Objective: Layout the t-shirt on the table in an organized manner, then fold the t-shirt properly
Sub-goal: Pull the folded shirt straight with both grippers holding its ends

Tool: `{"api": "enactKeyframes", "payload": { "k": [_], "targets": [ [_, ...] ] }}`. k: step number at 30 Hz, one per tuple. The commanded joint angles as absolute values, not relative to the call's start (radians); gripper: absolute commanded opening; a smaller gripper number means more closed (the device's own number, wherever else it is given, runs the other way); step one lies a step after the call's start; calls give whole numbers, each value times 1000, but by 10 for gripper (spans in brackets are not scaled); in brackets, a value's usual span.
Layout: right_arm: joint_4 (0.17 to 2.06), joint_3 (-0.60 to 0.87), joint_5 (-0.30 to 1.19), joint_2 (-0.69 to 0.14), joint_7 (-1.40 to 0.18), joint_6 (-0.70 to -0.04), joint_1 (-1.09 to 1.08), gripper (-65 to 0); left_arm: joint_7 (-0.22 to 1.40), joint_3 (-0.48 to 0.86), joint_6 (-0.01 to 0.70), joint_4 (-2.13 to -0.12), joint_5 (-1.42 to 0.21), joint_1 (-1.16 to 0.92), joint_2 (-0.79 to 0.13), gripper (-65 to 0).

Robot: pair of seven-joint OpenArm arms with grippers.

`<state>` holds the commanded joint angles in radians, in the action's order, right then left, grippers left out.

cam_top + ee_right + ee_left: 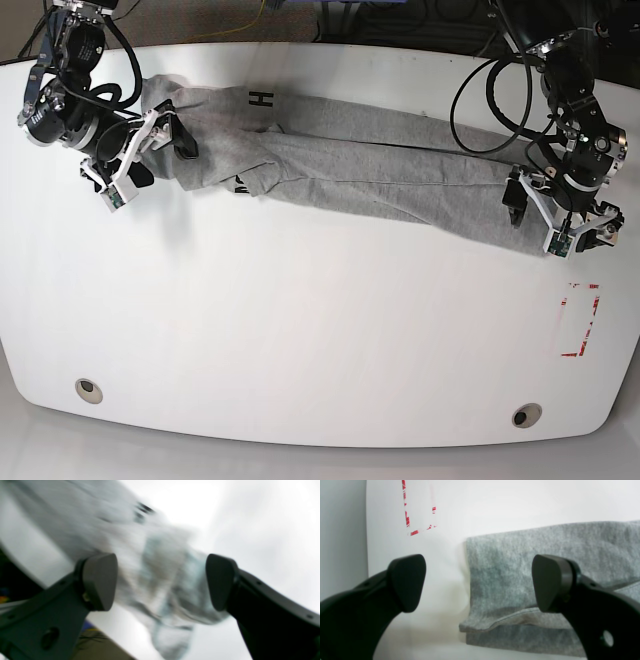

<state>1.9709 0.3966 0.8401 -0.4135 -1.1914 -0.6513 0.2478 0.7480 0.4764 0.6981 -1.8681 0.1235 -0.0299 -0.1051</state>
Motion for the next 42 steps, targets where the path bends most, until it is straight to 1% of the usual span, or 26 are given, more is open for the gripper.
{"api": "enactKeyframes", "payload": {
  "k": [4, 6, 14, 18, 21, 25, 27, 29, 32, 39, 41, 42],
  "targets": [
    [1969, 381, 750, -401, -1175, -651, 248, -132, 748, 476, 698, -1868, 124, -30, -105, 0],
    [1968, 381, 714, -375, -1175, -651, 248, -132, 748, 476, 698, -1868, 124, -30, -105, 0],
    [1963, 381, 591, -315, -1175, -651, 246, -132, 748, 476, 698, -1868, 124, -30, -105, 0],
    [1959, 381, 558, -303, -1175, -654, 246, -132, 748, 476, 698, -1868, 124, -30, -105, 0],
    [1934, 371, 552, -302, -1175, -670, 245, -135, 748, 476, 698, -1868, 124, -30, -105, 0],
    [1880, 366, 550, -292, -1173, -673, 228, -190, 748, 476, 698, -1868, 124, -30, -105, 0],
    [1851, 366, 550, -292, -1167, -673, 226, -243, 748, 476, 698, -1868, 124, -30, -105, 0],
    [1834, 363, 550, -292, -1144, -673, 226, -278, 748, 476, 698, -1868, 124, -30, -105, 0],
    [1816, 363, 552, -292, -1118, -673, 226, -310, 748, 476, 698, -1868, 124, -30, -105, 0],
    [1813, 363, 556, -292, -1118, -673, 226, -321, 748, 476, 698, -1868, 124, -45, -105, 0],
    [1813, 363, 556, -292, -1116, -673, 226, -343, 748, 476, 698, -1868, 124, -45, -105, 0],
    [1813, 363, 558, -292, -1116, -673, 226, -367, 748, 476, 698, -1868, 124, -48, -105, 0]
  ]
}}
